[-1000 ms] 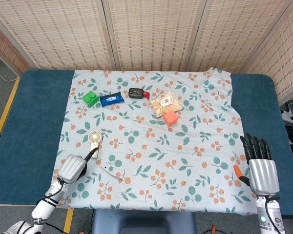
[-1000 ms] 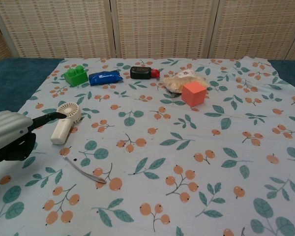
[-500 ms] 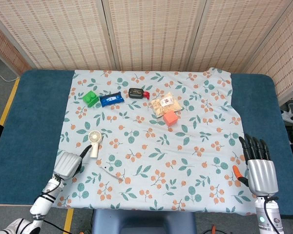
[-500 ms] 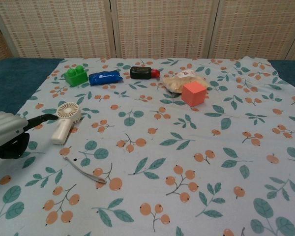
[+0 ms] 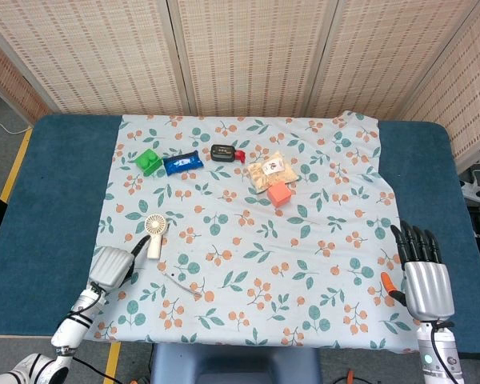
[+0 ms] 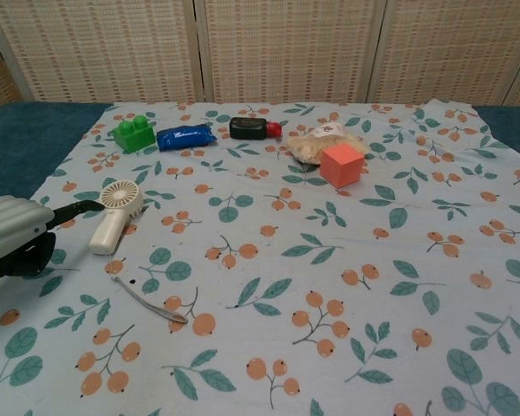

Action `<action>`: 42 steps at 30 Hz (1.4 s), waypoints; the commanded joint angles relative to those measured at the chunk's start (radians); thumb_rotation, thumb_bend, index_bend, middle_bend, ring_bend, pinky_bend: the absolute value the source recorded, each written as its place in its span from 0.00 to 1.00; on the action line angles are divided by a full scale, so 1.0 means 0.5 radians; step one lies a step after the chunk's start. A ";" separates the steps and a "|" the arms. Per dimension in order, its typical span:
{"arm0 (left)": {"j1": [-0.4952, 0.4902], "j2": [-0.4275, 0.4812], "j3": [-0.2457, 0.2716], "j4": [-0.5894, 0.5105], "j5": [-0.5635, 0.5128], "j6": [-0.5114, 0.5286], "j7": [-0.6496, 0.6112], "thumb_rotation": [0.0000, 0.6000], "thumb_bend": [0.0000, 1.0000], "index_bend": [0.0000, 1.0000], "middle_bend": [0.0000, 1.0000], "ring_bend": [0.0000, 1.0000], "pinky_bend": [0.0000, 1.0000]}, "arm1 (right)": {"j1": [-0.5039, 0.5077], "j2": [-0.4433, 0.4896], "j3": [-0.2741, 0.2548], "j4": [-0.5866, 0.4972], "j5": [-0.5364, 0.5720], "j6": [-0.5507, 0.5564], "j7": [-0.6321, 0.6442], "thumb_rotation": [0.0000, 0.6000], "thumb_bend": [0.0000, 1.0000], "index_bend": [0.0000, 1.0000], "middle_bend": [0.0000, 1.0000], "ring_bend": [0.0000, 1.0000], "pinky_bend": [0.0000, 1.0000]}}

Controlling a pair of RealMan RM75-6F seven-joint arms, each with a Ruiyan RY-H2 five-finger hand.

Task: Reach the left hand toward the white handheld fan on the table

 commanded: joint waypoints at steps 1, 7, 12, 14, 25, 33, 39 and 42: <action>-0.008 -0.003 0.001 0.009 -0.007 -0.009 0.002 1.00 1.00 0.00 0.99 0.89 1.00 | 0.001 -0.001 -0.001 -0.001 0.007 -0.004 -0.002 1.00 0.18 0.00 0.00 0.00 0.00; -0.023 -0.016 0.010 0.026 -0.023 -0.026 0.007 1.00 1.00 0.00 0.99 0.89 1.00 | 0.001 -0.002 -0.003 -0.007 0.021 -0.005 -0.011 1.00 0.18 0.00 0.00 0.00 0.00; -0.034 -0.020 0.014 0.030 -0.036 -0.036 0.025 1.00 1.00 0.00 0.99 0.89 1.00 | 0.003 -0.001 -0.005 -0.012 0.034 -0.009 -0.016 1.00 0.19 0.00 0.00 0.00 0.00; -0.037 -0.021 0.018 0.032 -0.039 -0.036 0.030 1.00 1.00 0.00 0.99 0.89 1.00 | 0.002 0.000 -0.005 -0.013 0.038 -0.008 -0.017 1.00 0.18 0.00 0.00 0.00 0.00; -0.041 -0.035 0.029 0.050 -0.039 -0.005 0.071 1.00 1.00 0.00 0.99 0.89 1.00 | 0.003 0.000 -0.009 -0.022 0.046 -0.007 -0.024 1.00 0.18 0.00 0.00 0.00 0.00; -0.043 -0.040 0.036 0.049 -0.031 0.023 0.076 1.00 1.00 0.00 0.99 0.89 1.00 | 0.004 0.000 -0.013 -0.029 0.051 -0.007 -0.031 1.00 0.19 0.00 0.00 0.00 0.00; -0.048 -0.048 0.050 0.046 -0.024 0.020 0.091 1.00 1.00 0.00 0.99 0.89 1.00 | 0.003 0.002 -0.015 -0.033 0.063 -0.008 -0.034 1.00 0.18 0.00 0.00 0.00 0.00; -0.053 -0.056 0.051 0.053 -0.029 0.013 0.103 1.00 1.00 0.00 0.99 0.89 1.00 | 0.005 0.004 -0.017 -0.038 0.068 -0.014 -0.034 1.00 0.19 0.00 0.00 0.00 0.00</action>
